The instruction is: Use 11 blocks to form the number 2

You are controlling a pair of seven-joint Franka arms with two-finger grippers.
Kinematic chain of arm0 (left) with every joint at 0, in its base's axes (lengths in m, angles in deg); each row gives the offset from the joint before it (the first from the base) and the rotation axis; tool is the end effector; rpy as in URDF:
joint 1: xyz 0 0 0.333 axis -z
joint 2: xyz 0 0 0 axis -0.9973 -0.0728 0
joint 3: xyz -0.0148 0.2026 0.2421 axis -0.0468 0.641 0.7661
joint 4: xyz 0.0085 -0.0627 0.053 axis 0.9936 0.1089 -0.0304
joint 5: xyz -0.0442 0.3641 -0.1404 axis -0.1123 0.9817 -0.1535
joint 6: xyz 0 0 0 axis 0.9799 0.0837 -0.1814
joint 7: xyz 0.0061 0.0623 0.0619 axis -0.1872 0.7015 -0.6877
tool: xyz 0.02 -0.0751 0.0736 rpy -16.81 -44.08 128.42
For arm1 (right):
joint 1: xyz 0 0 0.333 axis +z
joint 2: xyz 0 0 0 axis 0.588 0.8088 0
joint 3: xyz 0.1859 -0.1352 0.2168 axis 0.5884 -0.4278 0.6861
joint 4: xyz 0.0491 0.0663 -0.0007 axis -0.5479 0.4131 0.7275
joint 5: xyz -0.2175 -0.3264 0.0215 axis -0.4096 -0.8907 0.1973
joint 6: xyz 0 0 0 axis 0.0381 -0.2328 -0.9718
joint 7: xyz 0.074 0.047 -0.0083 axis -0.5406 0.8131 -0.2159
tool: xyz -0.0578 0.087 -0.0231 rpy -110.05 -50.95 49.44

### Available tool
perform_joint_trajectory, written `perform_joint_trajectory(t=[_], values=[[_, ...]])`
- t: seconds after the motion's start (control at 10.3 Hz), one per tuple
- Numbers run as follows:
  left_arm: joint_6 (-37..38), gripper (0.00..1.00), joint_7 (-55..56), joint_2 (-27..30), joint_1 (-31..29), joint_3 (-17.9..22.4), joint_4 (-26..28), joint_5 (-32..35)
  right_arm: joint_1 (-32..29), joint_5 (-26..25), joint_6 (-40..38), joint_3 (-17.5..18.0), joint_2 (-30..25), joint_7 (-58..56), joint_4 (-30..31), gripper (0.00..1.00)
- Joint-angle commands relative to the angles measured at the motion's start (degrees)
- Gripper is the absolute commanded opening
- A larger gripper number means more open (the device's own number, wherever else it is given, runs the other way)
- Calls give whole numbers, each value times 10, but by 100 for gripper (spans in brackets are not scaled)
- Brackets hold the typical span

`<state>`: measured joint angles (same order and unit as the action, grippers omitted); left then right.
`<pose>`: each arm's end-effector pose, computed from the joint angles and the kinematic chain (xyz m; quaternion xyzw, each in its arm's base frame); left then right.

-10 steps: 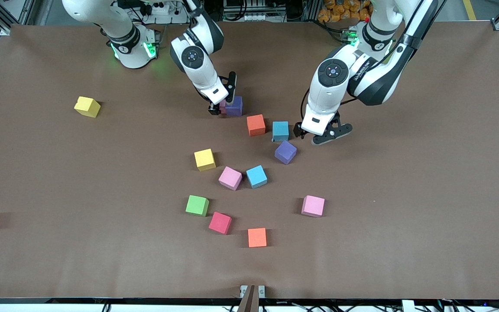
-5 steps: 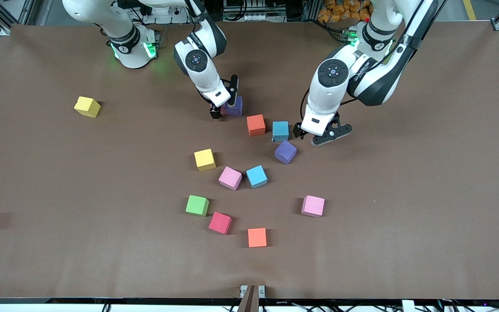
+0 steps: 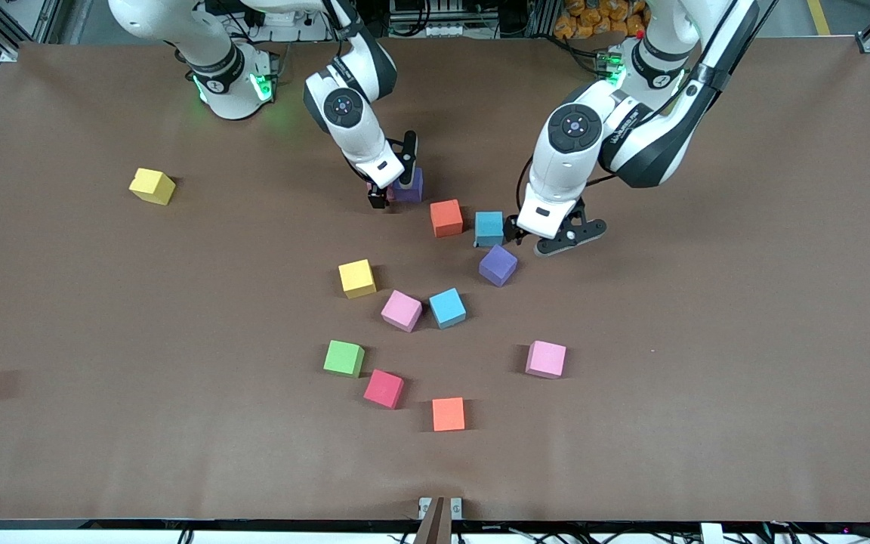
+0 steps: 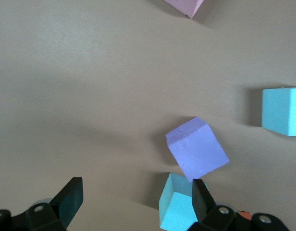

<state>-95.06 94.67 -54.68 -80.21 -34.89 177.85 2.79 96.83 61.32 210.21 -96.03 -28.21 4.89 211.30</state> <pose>0.4638 -0.3445 0.3223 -0.9863 -0.1649 -0.0039 0.0092 0.3020 0.3890 0.1799 -0.7432 -0.6639 0.0170 0.0818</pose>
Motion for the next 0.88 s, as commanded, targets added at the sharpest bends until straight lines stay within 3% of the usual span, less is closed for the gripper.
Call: perform_joint_trajectory(t=[0.0, 0.29, 0.49, 0.78], values=[[1, 100, 3, -15, 13, -2, -23, -10, -16, 15, -32, -1, -19, -26, -5, 100], [2, 100, 6, -17, 22, -2, -36, -10, -42, 15, -108, -3, -52, -30, -19, 100], [2, 100, 2, -15, 20, -2, -40, -10, -47, 15, -195, -31, -68, -31, -54, 100], [5, 100, -18, -11, -36, 4, -52, -2, -49, 8, -325, -86, -67, -39, -138, 100]])
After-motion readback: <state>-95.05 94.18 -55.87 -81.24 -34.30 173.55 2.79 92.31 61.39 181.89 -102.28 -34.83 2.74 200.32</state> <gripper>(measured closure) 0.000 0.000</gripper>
